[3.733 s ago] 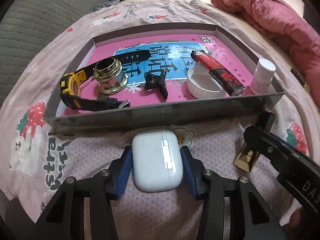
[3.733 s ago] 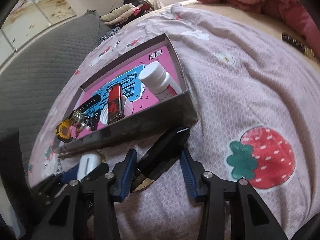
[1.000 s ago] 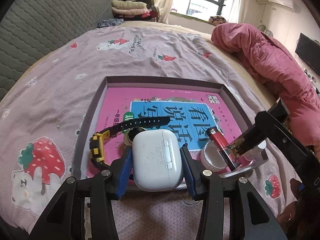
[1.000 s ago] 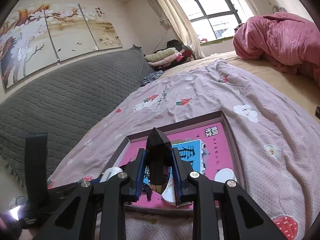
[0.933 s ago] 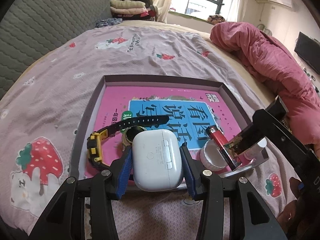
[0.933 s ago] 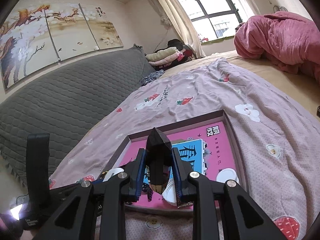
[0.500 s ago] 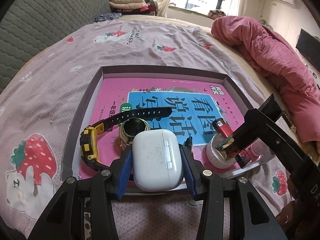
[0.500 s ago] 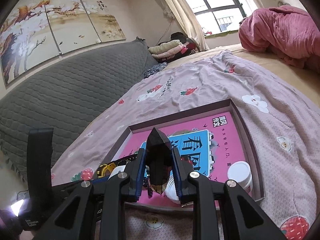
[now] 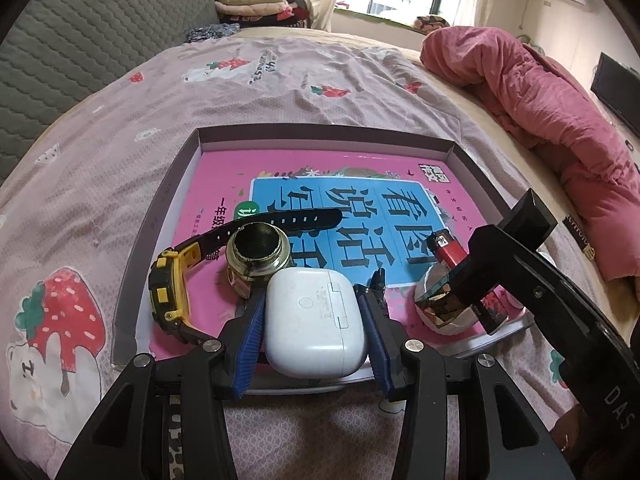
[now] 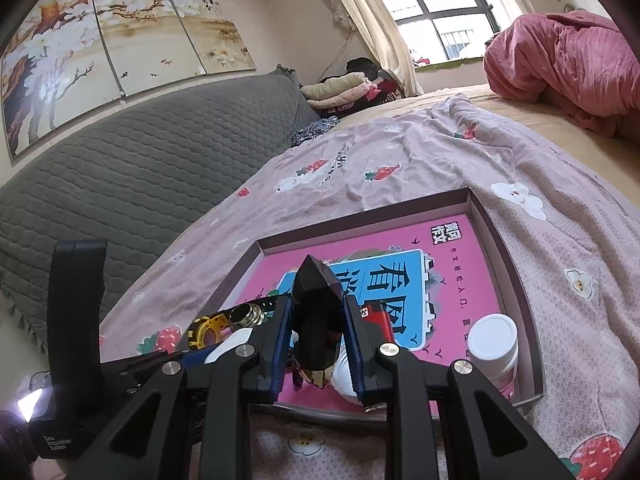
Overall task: Organize rigid objects
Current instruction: 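Lift and carry the earbud case with left tool while right tool carries the lighter into the box, then lower and release the earbud case beside the watch while right tool releases the lighter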
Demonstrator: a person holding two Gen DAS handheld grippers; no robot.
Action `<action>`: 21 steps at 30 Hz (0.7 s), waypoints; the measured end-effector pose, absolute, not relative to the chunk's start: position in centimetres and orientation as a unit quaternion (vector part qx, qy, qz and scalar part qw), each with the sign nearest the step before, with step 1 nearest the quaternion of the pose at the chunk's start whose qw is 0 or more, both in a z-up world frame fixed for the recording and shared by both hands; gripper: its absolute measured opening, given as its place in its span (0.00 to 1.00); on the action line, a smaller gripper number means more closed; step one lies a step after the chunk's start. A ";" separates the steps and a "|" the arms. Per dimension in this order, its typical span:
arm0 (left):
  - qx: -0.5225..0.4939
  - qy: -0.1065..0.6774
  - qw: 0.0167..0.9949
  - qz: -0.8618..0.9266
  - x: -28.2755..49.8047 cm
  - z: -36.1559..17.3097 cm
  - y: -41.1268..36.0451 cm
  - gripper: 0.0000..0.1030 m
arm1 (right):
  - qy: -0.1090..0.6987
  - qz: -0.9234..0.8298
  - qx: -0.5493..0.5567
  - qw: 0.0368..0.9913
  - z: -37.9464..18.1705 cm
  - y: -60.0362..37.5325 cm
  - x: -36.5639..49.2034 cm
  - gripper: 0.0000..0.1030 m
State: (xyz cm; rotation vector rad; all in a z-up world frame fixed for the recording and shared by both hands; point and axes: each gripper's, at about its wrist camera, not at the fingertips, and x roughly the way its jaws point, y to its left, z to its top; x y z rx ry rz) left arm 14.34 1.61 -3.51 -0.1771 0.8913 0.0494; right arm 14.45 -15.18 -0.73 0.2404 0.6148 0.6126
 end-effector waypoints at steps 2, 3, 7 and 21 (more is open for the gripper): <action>-0.085 0.431 0.898 0.025 14.4 -3.6 1.7 0.46 | 0.298 0.296 0.117 0.900 -0.8 -15.2 14.5 0.25; -0.086 0.431 0.898 0.025 14.3 -3.6 1.7 0.46 | 0.297 0.296 0.117 0.900 -0.8 -15.2 14.5 0.25; -0.084 0.431 0.898 0.026 14.2 -3.6 1.6 0.46 | 0.301 0.302 0.114 0.897 -1.1 -15.2 14.5 0.25; -0.079 0.430 0.899 0.030 13.9 -3.4 1.6 0.46 | 0.319 0.307 0.108 0.890 -1.9 -14.6 14.5 0.25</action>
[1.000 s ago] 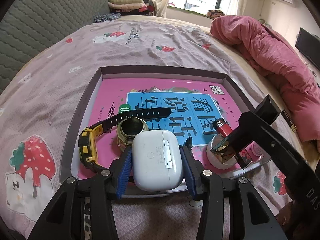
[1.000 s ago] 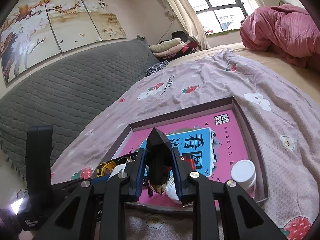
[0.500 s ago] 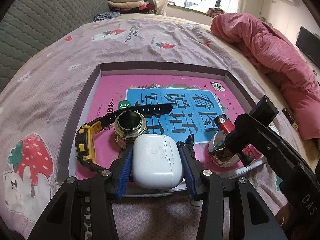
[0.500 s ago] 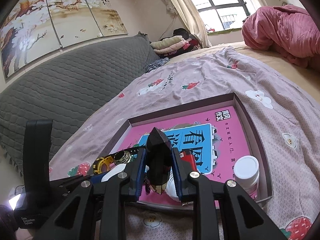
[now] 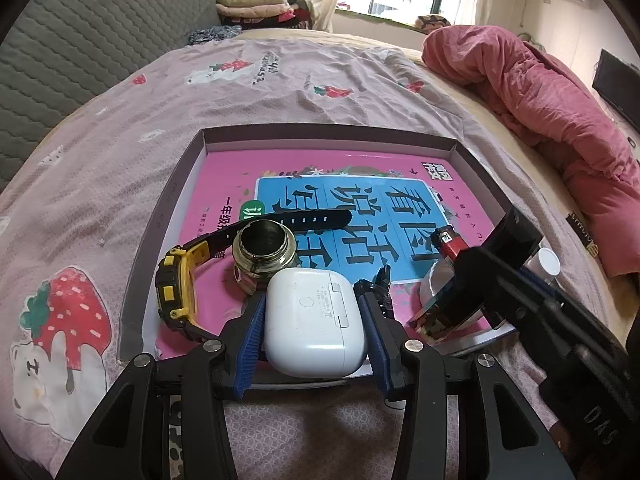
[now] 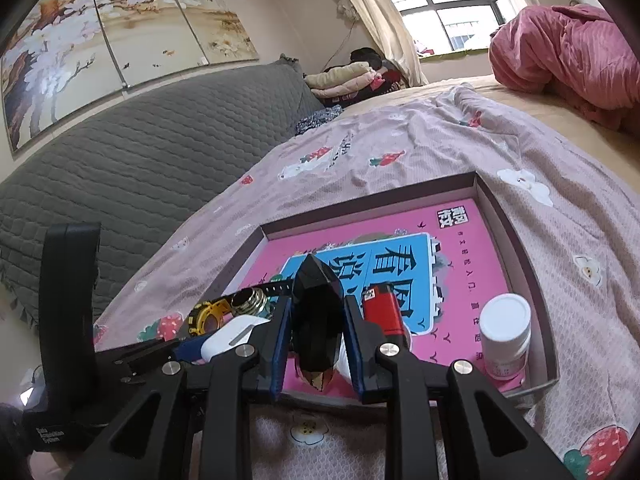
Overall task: Organize rigid objects
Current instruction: 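Lower and release the earbud case beside the watch while right tool releases the lighter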
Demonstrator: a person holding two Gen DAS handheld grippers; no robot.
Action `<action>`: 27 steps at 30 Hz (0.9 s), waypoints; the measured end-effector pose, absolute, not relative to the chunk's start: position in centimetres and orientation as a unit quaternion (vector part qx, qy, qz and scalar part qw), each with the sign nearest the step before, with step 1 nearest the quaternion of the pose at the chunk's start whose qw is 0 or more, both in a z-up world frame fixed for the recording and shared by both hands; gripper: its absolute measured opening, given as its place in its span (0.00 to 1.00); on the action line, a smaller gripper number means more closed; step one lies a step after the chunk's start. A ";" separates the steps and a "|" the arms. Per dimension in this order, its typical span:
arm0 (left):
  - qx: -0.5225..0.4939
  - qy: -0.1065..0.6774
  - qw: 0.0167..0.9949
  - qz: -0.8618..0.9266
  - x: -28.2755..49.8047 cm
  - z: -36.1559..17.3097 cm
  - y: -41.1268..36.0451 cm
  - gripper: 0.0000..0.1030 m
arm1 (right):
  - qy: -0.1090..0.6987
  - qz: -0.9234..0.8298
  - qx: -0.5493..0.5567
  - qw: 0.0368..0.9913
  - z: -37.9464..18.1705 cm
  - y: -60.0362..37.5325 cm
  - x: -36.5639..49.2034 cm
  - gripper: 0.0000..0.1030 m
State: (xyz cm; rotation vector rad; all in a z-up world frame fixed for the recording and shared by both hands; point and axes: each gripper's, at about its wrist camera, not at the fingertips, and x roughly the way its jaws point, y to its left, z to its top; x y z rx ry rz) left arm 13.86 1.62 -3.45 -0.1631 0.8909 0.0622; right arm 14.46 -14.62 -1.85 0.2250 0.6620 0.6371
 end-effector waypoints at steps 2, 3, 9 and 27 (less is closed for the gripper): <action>-0.077 0.431 0.899 0.030 13.8 -3.4 1.6 0.46 | 0.325 0.304 0.107 0.889 -2.1 -14.5 14.5 0.25; -0.078 0.431 0.899 0.030 13.9 -3.5 1.6 0.46 | 0.327 0.302 0.105 0.889 -2.2 -14.5 14.5 0.25; -0.078 0.434 0.897 0.031 14.1 -3.6 1.6 0.46 | 0.336 0.282 0.100 0.893 -2.2 -14.7 14.4 0.26; -0.081 0.425 0.901 0.024 12.9 -2.7 1.6 0.46 | 0.327 0.242 0.080 0.910 -1.4 -16.1 13.3 0.43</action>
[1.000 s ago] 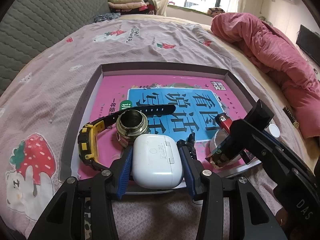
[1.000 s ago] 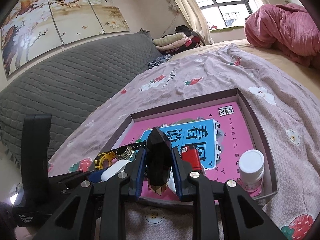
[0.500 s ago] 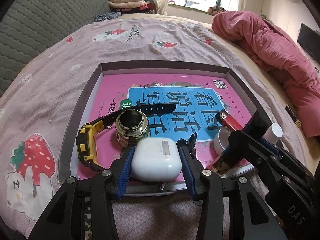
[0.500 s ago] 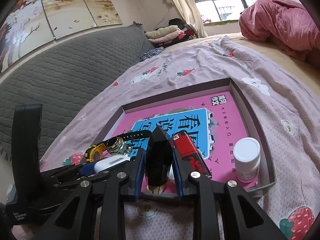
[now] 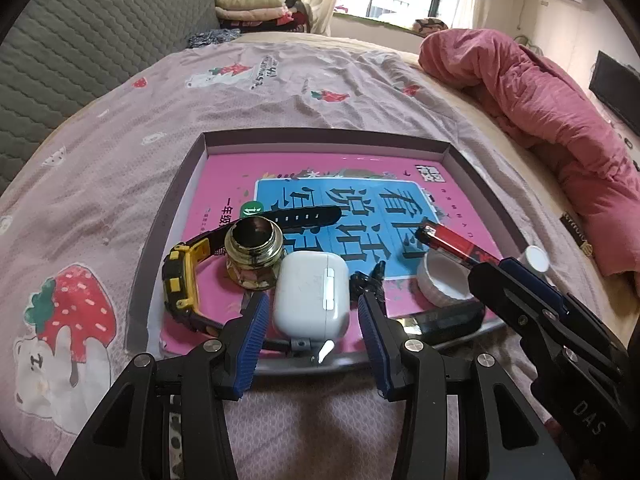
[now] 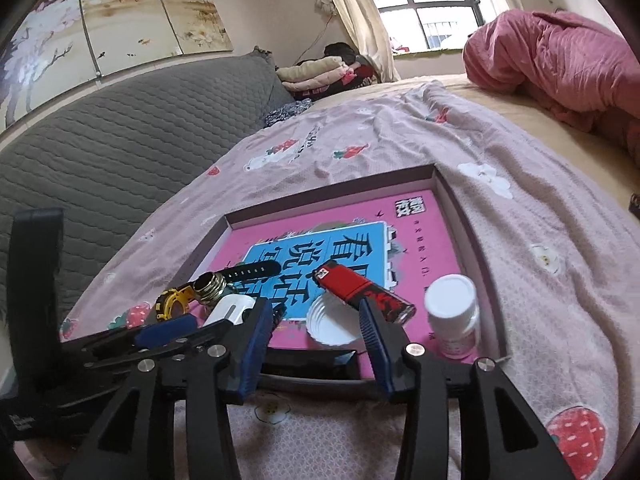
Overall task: Organize rigid objects
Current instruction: 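Lower and release the earbud case beside the watch while right tool releases the lighter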
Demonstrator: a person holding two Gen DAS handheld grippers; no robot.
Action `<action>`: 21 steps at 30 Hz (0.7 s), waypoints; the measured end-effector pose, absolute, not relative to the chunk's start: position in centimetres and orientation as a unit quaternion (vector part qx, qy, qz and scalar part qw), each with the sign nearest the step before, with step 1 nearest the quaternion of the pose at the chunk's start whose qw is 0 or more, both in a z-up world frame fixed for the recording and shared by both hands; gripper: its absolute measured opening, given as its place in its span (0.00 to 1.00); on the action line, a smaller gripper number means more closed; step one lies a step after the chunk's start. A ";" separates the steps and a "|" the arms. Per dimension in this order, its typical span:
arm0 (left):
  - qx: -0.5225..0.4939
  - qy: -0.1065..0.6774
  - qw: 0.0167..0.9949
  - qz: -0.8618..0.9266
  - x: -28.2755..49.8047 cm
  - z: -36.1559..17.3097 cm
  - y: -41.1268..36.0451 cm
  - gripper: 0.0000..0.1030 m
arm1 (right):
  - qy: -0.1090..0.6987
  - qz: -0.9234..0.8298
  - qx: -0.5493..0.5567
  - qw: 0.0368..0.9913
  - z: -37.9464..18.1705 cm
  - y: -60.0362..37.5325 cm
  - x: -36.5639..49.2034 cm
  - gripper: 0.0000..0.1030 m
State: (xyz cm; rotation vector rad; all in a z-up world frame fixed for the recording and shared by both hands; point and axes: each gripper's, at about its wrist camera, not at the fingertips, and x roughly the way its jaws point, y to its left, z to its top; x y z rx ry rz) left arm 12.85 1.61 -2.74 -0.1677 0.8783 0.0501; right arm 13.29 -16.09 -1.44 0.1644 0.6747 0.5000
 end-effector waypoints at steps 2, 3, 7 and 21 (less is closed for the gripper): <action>-0.080 0.424 0.902 0.023 12.4 -2.4 1.6 0.46 | 0.317 0.238 0.078 0.915 -0.9 -16.6 12.7 0.44; -0.079 0.422 0.903 0.021 12.1 -2.3 1.5 0.46 | 0.311 0.237 0.078 0.917 -0.6 -16.8 12.4 0.44; -0.074 0.417 0.905 0.022 11.1 -1.4 1.4 0.48 | 0.295 0.230 0.080 0.924 0.8 -17.5 11.2 0.48; -0.077 0.393 0.915 0.043 6.3 1.7 2.3 0.59 | 0.279 0.187 0.040 0.941 3.5 -17.1 6.6 0.50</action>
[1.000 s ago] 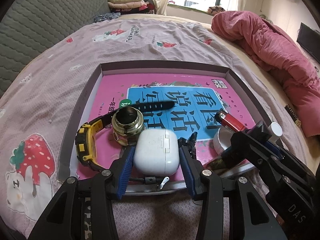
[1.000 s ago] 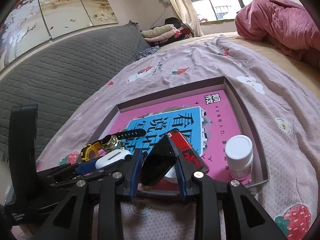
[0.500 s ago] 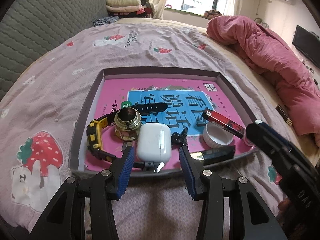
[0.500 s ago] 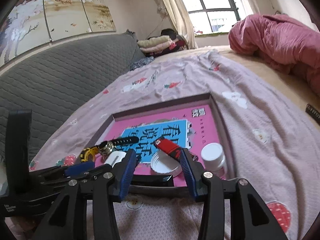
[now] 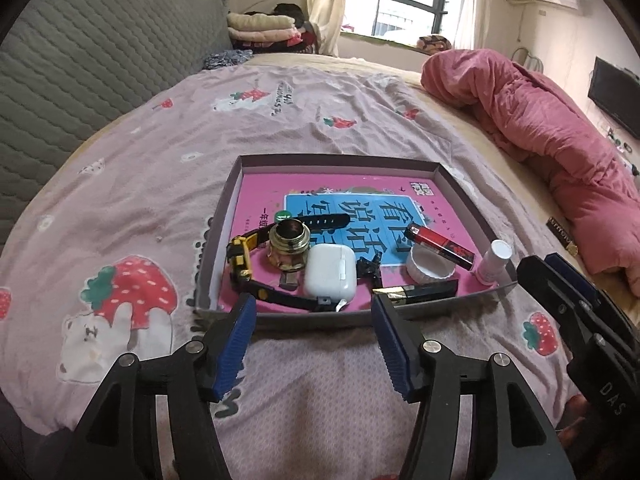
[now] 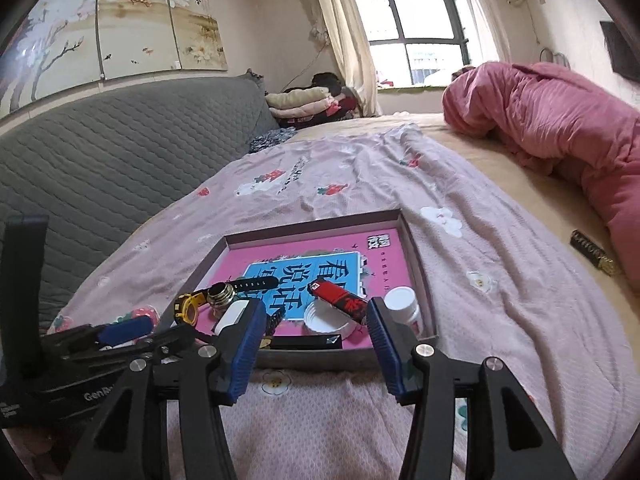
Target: Organize rigid objects
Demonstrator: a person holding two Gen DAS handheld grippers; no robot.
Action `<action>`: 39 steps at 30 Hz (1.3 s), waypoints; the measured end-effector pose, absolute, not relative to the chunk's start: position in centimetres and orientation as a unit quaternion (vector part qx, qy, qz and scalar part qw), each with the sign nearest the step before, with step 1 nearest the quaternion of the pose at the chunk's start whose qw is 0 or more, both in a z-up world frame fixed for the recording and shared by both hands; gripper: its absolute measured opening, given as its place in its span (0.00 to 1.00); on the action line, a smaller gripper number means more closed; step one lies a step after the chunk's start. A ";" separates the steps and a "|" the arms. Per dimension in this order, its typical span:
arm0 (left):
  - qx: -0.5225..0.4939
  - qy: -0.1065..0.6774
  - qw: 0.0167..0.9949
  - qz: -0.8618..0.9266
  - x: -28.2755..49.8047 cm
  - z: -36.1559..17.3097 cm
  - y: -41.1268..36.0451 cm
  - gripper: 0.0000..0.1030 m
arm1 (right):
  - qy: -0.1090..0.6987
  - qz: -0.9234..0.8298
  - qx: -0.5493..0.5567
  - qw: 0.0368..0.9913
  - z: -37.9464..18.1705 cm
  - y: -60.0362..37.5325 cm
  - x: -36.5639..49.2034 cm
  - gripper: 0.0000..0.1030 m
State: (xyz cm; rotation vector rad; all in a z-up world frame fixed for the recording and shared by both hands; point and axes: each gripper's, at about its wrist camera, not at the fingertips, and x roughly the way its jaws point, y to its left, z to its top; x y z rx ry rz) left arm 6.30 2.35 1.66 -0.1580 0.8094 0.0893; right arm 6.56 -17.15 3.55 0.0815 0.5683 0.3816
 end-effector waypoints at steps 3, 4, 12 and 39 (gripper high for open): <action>-0.086 0.387 0.917 0.046 5.5 2.2 3.0 0.60 | 0.280 0.174 0.026 0.944 3.8 -16.8 5.6 0.57; -0.087 0.385 0.918 0.049 5.1 2.4 3.2 0.61 | 0.281 0.168 0.020 0.945 3.9 -16.6 5.1 0.61; -0.089 0.375 0.922 0.049 3.0 3.5 3.7 0.71 | 0.292 0.151 -0.004 0.944 4.1 -16.0 3.5 0.63; -0.071 0.400 0.911 0.070 -1.9 3.6 2.0 0.71 | 0.296 0.133 -0.049 0.945 4.4 -15.0 -0.2 0.63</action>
